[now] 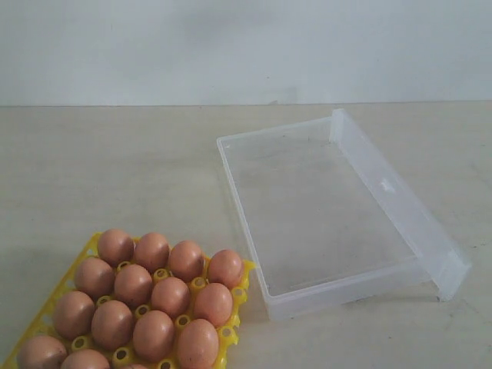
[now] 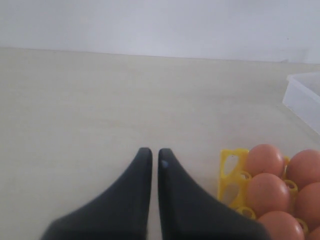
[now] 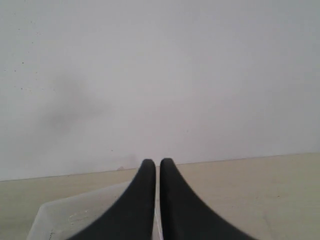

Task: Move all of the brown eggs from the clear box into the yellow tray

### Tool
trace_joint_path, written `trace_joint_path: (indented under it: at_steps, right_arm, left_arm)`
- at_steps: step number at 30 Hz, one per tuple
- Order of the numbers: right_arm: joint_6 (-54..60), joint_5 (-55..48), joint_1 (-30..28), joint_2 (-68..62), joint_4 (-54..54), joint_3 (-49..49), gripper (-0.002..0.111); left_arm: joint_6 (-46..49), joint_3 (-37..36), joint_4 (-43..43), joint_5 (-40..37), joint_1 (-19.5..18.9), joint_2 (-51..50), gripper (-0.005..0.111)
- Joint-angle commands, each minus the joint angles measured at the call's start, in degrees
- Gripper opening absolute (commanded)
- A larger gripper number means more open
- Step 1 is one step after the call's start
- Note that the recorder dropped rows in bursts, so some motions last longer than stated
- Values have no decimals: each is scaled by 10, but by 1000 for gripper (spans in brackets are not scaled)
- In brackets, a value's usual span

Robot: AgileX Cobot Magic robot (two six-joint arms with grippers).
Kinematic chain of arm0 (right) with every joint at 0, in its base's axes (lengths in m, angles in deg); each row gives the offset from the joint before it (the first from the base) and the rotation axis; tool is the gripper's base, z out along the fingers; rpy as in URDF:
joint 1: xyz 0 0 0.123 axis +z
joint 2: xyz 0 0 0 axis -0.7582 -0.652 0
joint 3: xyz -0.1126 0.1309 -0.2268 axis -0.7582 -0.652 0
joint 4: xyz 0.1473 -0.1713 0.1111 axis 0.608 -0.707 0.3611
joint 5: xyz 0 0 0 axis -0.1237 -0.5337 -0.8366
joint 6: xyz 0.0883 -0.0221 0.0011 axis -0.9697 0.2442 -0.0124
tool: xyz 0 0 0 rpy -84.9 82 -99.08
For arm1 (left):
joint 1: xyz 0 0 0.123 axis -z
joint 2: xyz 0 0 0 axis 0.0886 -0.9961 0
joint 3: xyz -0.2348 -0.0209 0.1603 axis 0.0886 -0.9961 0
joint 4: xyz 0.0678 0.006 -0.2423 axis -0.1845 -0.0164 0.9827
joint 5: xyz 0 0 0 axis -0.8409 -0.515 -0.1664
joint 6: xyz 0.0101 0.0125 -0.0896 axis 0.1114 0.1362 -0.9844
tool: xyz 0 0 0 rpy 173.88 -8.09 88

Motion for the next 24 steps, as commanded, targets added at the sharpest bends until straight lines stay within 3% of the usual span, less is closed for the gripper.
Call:
trace_joint_path:
  at_steps: [1, 15, 20, 22, 24]
  right_arm:
    - [-4, 9, 0, 2, 2, -1, 0]
    - [-2, -18, 0, 2, 3, -5, 0]
    - [14, 39, 0, 3, 53, -31, 0]
    - [114, 68, 0, 4, 144, -47, 0]
    - [292, 94, 0, 4, 284, -68, 0]
  left_arm:
    - [2, -2, 0, 4, 0, 2, 4]
    - [2, -2, 0, 4, 0, 2, 4]
    - [2, -2, 0, 4, 0, 2, 4]
    - [2, -2, 0, 4, 0, 2, 4]
    - [2, -2, 0, 4, 0, 2, 4]
